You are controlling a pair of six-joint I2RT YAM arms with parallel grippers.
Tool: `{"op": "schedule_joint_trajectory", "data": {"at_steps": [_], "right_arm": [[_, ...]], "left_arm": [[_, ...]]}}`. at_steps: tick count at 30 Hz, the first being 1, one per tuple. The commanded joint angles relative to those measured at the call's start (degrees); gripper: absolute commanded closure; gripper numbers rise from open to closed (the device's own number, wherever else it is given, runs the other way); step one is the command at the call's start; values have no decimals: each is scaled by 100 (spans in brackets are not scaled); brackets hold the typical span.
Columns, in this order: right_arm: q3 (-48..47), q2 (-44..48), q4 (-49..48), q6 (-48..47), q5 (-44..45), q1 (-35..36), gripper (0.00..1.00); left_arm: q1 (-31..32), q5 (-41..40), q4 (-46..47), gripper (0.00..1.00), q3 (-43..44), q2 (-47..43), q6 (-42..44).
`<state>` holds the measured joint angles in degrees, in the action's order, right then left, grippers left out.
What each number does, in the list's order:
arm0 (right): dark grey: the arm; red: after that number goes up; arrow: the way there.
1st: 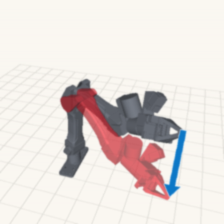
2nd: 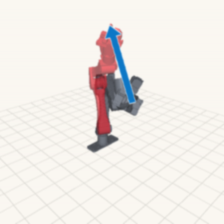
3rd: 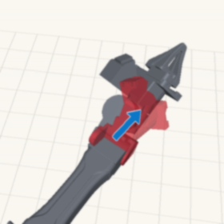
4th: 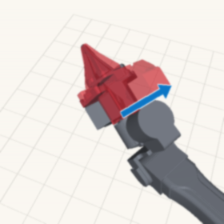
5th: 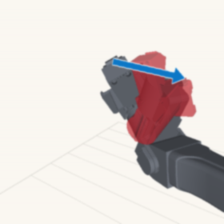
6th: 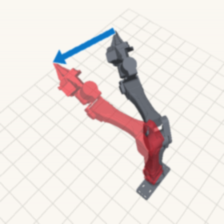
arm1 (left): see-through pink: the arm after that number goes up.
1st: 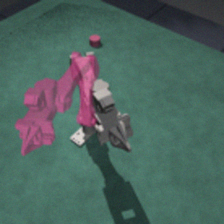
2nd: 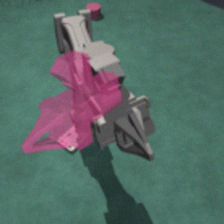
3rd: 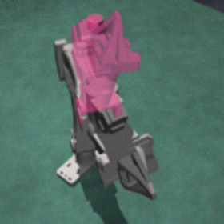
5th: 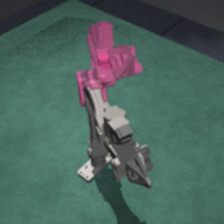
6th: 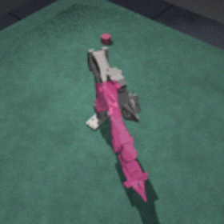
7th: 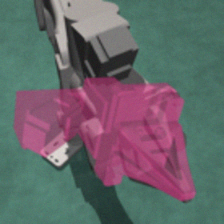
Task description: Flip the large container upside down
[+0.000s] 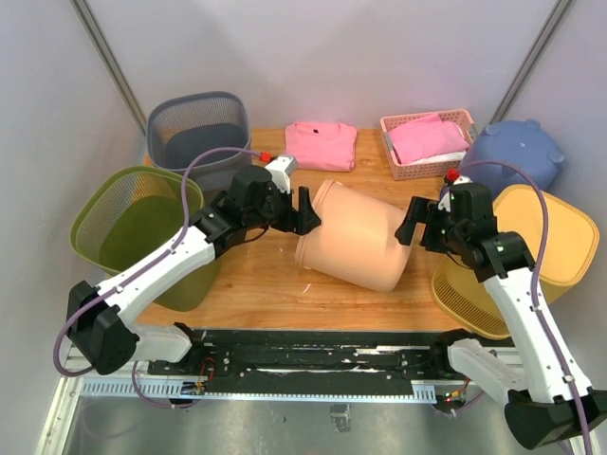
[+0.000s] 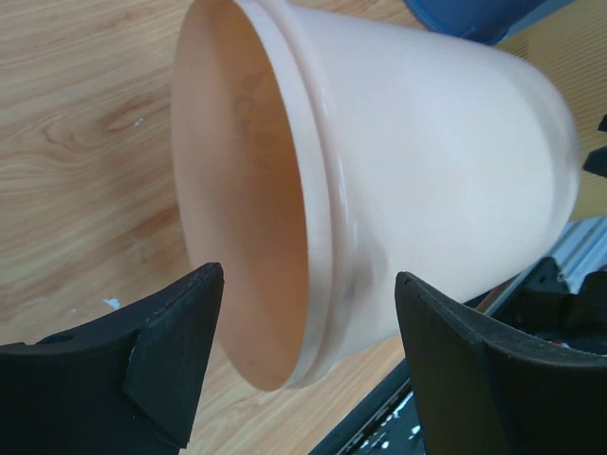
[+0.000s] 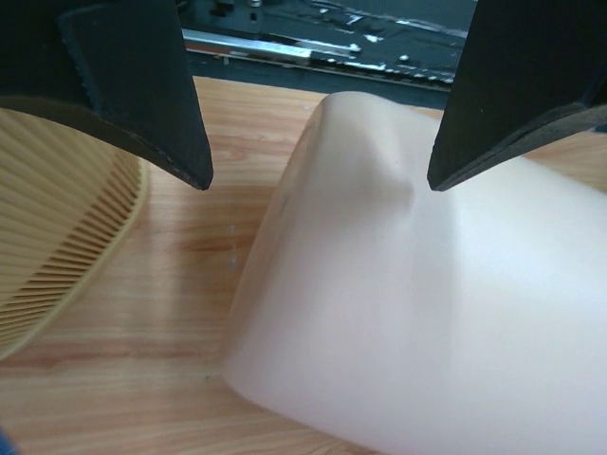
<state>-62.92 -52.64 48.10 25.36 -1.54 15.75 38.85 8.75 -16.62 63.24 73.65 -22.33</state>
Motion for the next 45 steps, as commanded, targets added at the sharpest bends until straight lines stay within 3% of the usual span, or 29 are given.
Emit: {"op": "schedule_joint_trajectory", "data": {"at_steps": [1,11,26,39,45], "right_arm": [[292,88,-452,565,-1179,-406,1],[798,8,-1242,1252,-2012,-556,0],[1220,471,-2166,2033,-2400,-560,3],[1386,560,-1696,1543,-953,-562,4],[1733,334,-2552,1583,-1624,-563,4]], "left_arm": [[-7,-226,-264,25,35,104,300],[-8,-244,27,46,-70,359,339],[-9,99,470,74,-184,869,248],[-3,-97,344,80,-260,609,305],[-9,-54,385,85,-322,674,274]]}}
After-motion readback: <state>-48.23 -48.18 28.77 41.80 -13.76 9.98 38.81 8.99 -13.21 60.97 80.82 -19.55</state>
